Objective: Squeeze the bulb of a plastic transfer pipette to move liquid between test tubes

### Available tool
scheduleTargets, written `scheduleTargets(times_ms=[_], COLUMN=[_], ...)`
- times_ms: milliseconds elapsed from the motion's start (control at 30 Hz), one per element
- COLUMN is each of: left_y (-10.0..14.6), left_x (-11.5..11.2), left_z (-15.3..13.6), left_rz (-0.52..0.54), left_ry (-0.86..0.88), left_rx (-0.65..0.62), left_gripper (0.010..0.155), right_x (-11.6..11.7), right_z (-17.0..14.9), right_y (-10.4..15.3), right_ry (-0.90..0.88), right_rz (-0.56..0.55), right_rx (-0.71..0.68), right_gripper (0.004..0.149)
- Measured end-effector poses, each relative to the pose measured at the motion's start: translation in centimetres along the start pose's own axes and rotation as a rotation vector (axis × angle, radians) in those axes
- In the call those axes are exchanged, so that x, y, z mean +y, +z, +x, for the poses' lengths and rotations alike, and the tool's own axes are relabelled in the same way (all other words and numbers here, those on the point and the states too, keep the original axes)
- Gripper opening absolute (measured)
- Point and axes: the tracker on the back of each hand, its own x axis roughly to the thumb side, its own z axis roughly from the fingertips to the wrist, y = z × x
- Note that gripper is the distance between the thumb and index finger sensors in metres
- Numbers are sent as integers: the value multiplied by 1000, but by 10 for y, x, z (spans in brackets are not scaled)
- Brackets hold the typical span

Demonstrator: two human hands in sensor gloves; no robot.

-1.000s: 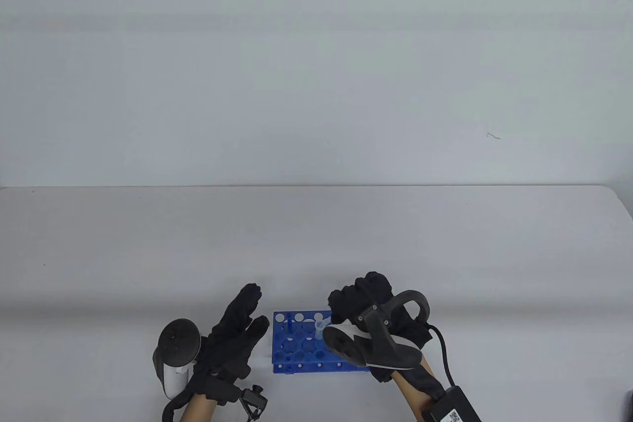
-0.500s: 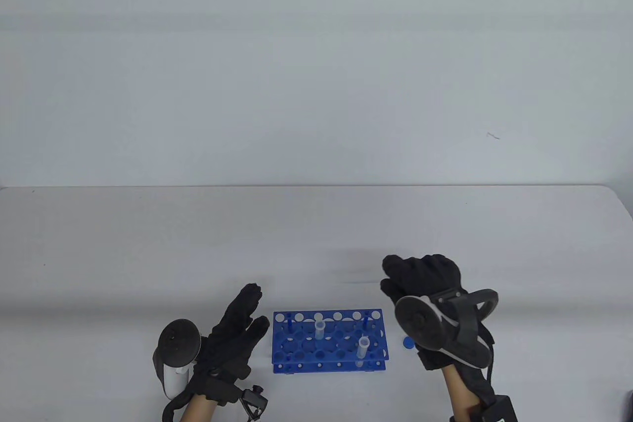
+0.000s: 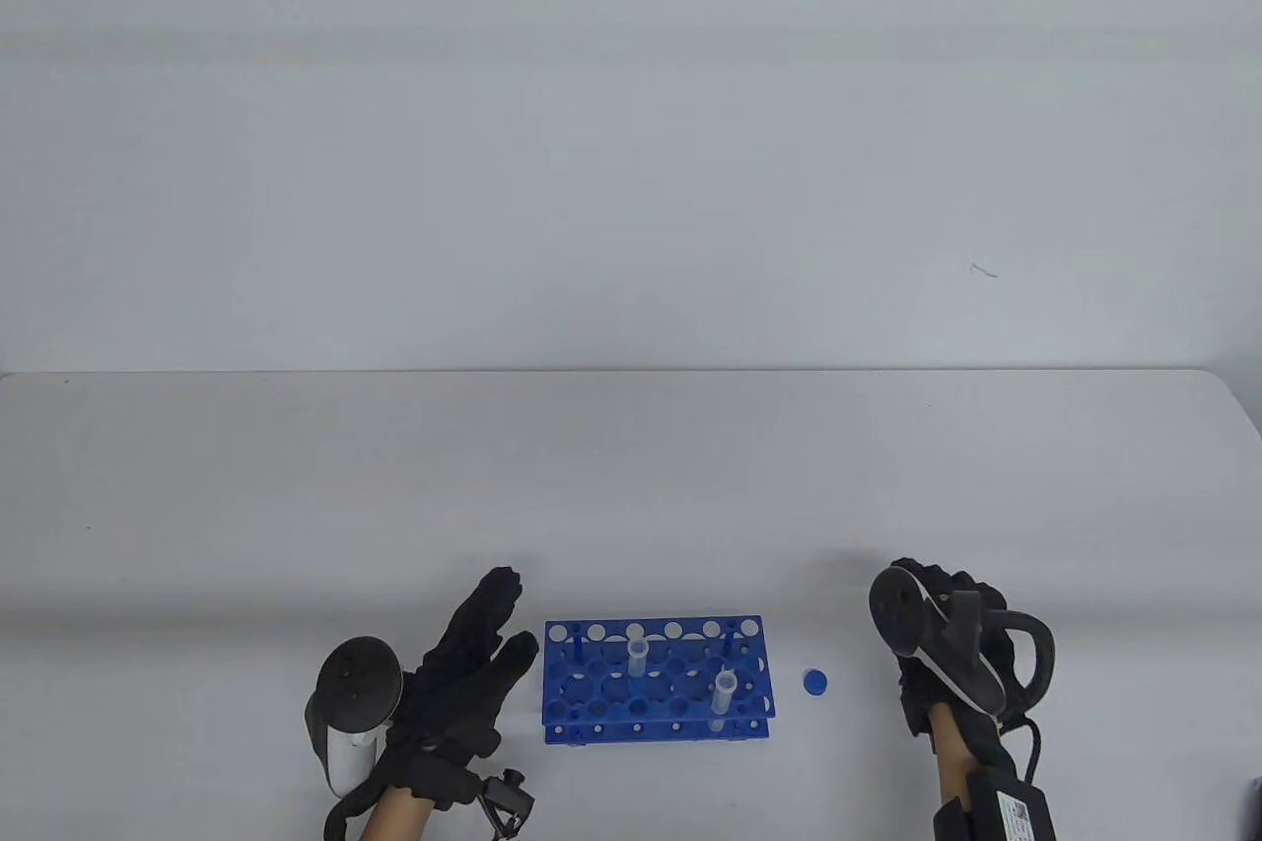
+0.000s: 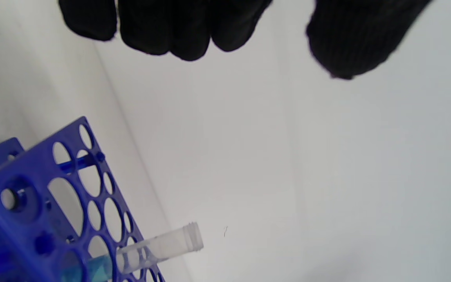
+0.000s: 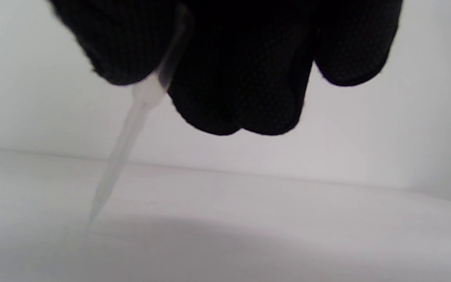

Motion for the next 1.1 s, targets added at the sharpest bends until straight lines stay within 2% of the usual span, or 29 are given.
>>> scheduleTargets(times_ms=[167, 267, 367, 667, 967, 1067, 1100], left_y=[0, 0, 0, 0, 0, 0, 0], left_x=[0, 0, 0, 0, 0, 1, 1], left_z=[0, 0, 0, 0, 0, 0, 1], left_rz=[0, -1, -2, 0, 0, 2, 3], left_ry=[-6, -8, -12, -24, -28, -25, -24], left_rx=[-1, -2, -4, 1, -6, -4, -4], left_gripper=[87, 87, 87, 86, 86, 86, 86], right_x=[26, 40, 47, 55, 47, 17, 1], right_z=[-2, 6, 13, 20, 19, 9, 5], right_y=[0, 2, 3, 7, 6, 1, 1], right_ry=[5, 157, 275, 320, 301, 150, 32], right_rz=[174, 237, 272, 369, 369, 321, 286], right_rx=[-5, -61, -110, -134, -117, -81, -74], right_gripper=[46, 45, 44, 45, 51, 61, 65])
